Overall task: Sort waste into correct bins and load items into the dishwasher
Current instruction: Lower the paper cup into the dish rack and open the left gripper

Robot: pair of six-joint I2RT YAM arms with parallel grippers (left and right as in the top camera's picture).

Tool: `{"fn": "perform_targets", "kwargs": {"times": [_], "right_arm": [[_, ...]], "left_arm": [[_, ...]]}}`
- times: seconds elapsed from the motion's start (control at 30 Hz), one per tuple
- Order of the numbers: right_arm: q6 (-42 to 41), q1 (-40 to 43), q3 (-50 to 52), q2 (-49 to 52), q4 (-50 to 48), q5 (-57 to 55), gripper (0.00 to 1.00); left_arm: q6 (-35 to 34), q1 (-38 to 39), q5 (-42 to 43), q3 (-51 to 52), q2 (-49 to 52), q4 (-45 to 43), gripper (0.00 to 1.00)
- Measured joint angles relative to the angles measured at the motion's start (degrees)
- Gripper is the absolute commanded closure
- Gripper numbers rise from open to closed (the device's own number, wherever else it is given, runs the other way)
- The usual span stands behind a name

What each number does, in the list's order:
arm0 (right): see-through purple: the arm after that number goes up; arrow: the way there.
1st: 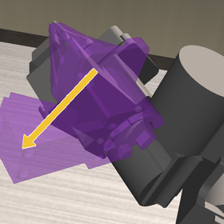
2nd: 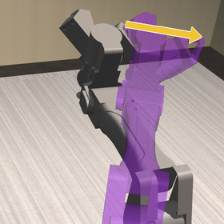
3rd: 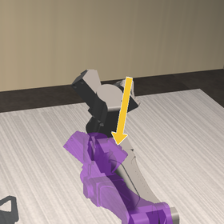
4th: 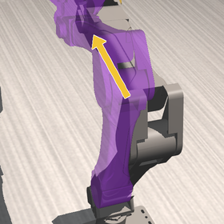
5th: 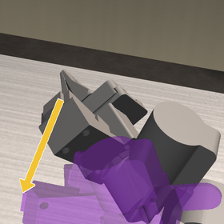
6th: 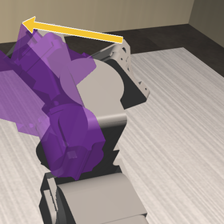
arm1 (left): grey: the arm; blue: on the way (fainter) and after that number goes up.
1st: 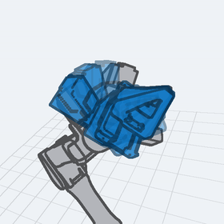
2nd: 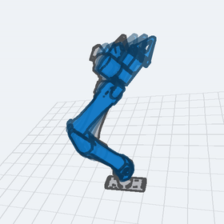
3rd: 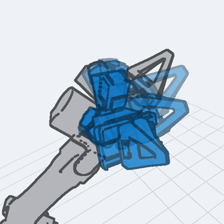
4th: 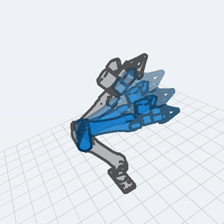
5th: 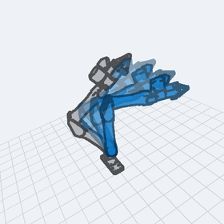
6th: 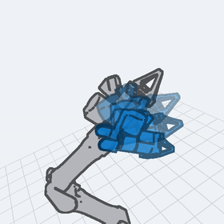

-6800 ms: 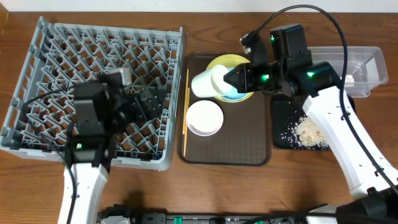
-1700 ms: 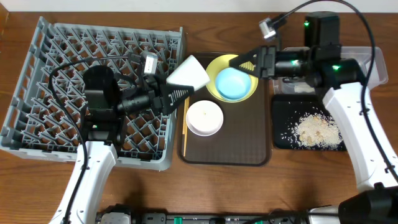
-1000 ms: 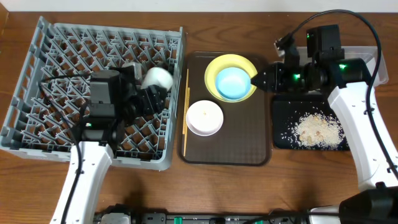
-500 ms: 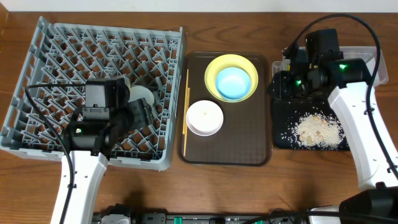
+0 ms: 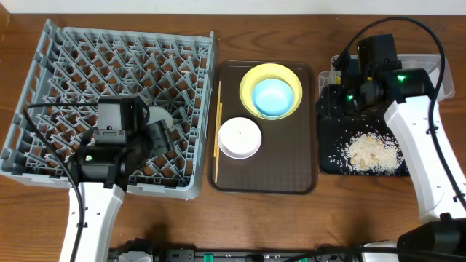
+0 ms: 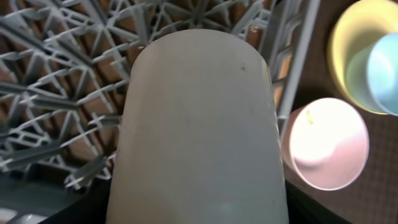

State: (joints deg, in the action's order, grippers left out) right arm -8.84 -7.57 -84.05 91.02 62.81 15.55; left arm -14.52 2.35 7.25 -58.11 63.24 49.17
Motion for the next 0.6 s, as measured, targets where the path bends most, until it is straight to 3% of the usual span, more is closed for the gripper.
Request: {"fn": "perform_targets", "kwargs": {"times": [0.6], "right_arm": [[0.17,0.00,0.00,0.00,-0.02,-0.17,0.56]], "left_arm": [[0.02,0.00,-2.75,-0.90,3.93,6.84,0.45]]}}
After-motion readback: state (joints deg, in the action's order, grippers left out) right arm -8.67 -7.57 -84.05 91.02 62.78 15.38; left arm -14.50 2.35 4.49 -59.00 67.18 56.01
